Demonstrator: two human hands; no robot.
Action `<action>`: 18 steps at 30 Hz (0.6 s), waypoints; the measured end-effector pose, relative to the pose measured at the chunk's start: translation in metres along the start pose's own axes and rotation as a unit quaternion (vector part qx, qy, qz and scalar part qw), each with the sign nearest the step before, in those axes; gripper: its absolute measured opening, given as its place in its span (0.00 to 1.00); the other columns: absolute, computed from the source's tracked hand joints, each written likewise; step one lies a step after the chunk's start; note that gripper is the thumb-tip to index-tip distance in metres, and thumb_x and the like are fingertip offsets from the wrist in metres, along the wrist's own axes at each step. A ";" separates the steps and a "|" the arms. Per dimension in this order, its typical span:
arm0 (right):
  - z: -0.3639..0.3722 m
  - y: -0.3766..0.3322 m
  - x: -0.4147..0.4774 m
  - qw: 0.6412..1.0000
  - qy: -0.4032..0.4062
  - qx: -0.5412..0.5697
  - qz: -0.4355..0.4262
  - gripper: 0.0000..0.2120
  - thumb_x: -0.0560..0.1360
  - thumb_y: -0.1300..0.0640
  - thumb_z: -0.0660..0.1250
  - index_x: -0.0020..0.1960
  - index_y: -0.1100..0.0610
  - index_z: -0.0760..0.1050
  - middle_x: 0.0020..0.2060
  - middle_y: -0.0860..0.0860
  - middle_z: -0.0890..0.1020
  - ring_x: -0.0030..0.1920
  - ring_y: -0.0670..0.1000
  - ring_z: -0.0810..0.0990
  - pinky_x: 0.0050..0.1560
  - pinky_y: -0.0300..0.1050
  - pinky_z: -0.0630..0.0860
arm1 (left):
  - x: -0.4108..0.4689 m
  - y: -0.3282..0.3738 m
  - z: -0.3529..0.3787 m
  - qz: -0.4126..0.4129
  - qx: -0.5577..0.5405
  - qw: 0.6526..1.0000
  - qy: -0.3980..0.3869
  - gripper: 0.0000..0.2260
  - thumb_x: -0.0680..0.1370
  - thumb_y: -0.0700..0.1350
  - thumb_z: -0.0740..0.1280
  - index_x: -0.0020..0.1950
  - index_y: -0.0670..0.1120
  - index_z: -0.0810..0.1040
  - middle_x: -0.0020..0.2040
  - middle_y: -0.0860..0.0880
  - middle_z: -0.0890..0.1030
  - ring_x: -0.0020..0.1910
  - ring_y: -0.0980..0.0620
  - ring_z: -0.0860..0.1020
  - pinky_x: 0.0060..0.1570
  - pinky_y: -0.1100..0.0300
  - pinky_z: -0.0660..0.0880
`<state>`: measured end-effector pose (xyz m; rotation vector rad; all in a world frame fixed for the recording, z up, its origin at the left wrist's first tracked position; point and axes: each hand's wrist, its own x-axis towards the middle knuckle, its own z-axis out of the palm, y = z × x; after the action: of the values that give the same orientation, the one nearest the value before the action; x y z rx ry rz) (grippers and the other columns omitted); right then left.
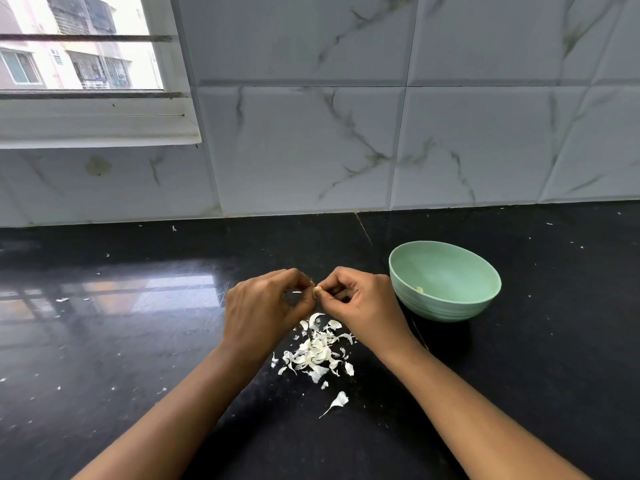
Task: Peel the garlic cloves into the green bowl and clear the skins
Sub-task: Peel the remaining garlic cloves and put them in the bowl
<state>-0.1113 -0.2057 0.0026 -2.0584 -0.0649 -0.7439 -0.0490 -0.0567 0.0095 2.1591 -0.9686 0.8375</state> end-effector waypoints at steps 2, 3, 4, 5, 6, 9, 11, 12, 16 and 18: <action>-0.001 0.002 0.002 0.997 -0.009 0.055 0.044 0.02 0.70 0.61 0.73 0.39 0.57 0.81 0.32 0.53 0.83 0.35 0.54 0.84 0.40 0.55 0.81 | 0.001 -0.002 0.002 -0.072 -0.056 0.996 -0.025 0.10 0.68 0.58 0.64 0.38 0.54 0.81 0.33 0.60 0.82 0.31 0.63 0.78 0.30 0.64 0.72; -0.001 0.002 0.003 0.995 -0.017 0.078 0.062 0.02 0.70 0.61 0.73 0.40 0.57 0.81 0.32 0.54 0.83 0.36 0.55 0.84 0.42 0.55 0.82 | 0.001 -0.003 0.004 -0.105 -0.092 0.989 -0.042 0.08 0.68 0.57 0.66 0.38 0.55 0.81 0.33 0.60 0.81 0.32 0.64 0.79 0.32 0.63 0.74; -0.002 0.003 0.004 0.992 -0.025 0.094 0.075 0.02 0.71 0.61 0.73 0.40 0.57 0.81 0.33 0.55 0.84 0.37 0.55 0.84 0.43 0.55 0.82 | 0.002 -0.006 0.006 -0.128 -0.120 0.983 -0.057 0.04 0.69 0.55 0.69 0.38 0.56 0.81 0.32 0.61 0.81 0.33 0.64 0.79 0.33 0.62 0.74; -0.002 0.004 0.005 0.991 -0.029 0.097 0.082 0.02 0.71 0.62 0.73 0.41 0.57 0.81 0.34 0.56 0.84 0.37 0.54 0.84 0.43 0.54 0.82 | 0.003 -0.008 0.006 -0.142 -0.133 0.978 -0.069 0.01 0.70 0.51 0.72 0.38 0.56 0.81 0.32 0.61 0.81 0.33 0.64 0.79 0.34 0.63 0.74; -0.002 0.005 0.006 0.992 -0.027 0.089 0.083 0.02 0.71 0.62 0.73 0.41 0.56 0.81 0.34 0.56 0.84 0.37 0.53 0.85 0.42 0.54 0.82 | 0.004 -0.009 0.006 -0.144 -0.132 0.978 -0.076 0.02 0.70 0.49 0.73 0.39 0.57 0.82 0.33 0.62 0.81 0.34 0.65 0.79 0.35 0.64 0.73; -0.003 0.007 0.007 0.998 -0.013 0.033 0.059 0.01 0.71 0.60 0.73 0.42 0.55 0.82 0.33 0.53 0.84 0.35 0.51 0.84 0.42 0.53 0.82 | 0.005 -0.008 0.002 -0.097 -0.082 0.989 -0.076 0.04 0.70 0.56 0.70 0.42 0.58 0.83 0.41 0.64 0.83 0.38 0.65 0.79 0.36 0.62 0.76; -0.003 0.007 0.007 0.999 -0.009 0.007 0.041 0.01 0.71 0.59 0.73 0.42 0.55 0.83 0.32 0.50 0.84 0.34 0.49 0.83 0.42 0.52 0.81 | 0.004 -0.005 0.000 -0.065 -0.052 0.994 -0.067 0.08 0.69 0.59 0.68 0.43 0.59 0.83 0.44 0.64 0.83 0.38 0.64 0.78 0.34 0.61 0.77; -0.004 0.006 0.007 0.999 -0.008 -0.004 0.033 0.01 0.71 0.59 0.73 0.42 0.55 0.83 0.32 0.49 0.84 0.34 0.48 0.83 0.41 0.51 0.81 | 0.003 -0.004 0.000 -0.061 -0.048 0.995 -0.067 0.09 0.69 0.59 0.68 0.43 0.59 0.83 0.44 0.64 0.83 0.37 0.64 0.78 0.34 0.60 0.77; -0.005 0.002 0.005 0.999 -0.021 -0.030 0.004 0.01 0.71 0.59 0.73 0.43 0.55 0.84 0.32 0.47 0.84 0.34 0.45 0.82 0.40 0.47 0.80 | 0.005 -0.005 -0.003 -0.088 -0.073 0.989 -0.096 0.05 0.70 0.56 0.73 0.42 0.57 0.84 0.35 0.63 0.80 0.33 0.67 0.77 0.33 0.63 0.75; -0.005 0.002 0.003 0.999 -0.027 -0.043 -0.010 0.02 0.71 0.59 0.73 0.43 0.56 0.84 0.33 0.46 0.84 0.34 0.43 0.82 0.40 0.46 0.80 | 0.006 -0.006 -0.002 -0.103 -0.096 0.983 -0.115 0.03 0.70 0.51 0.75 0.43 0.55 0.85 0.34 0.61 0.82 0.33 0.66 0.79 0.34 0.66 0.75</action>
<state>-0.1103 -0.2115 0.0043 -2.1625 -0.0851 -0.7134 -0.0416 -0.0539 0.0134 2.1715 -0.8782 0.3859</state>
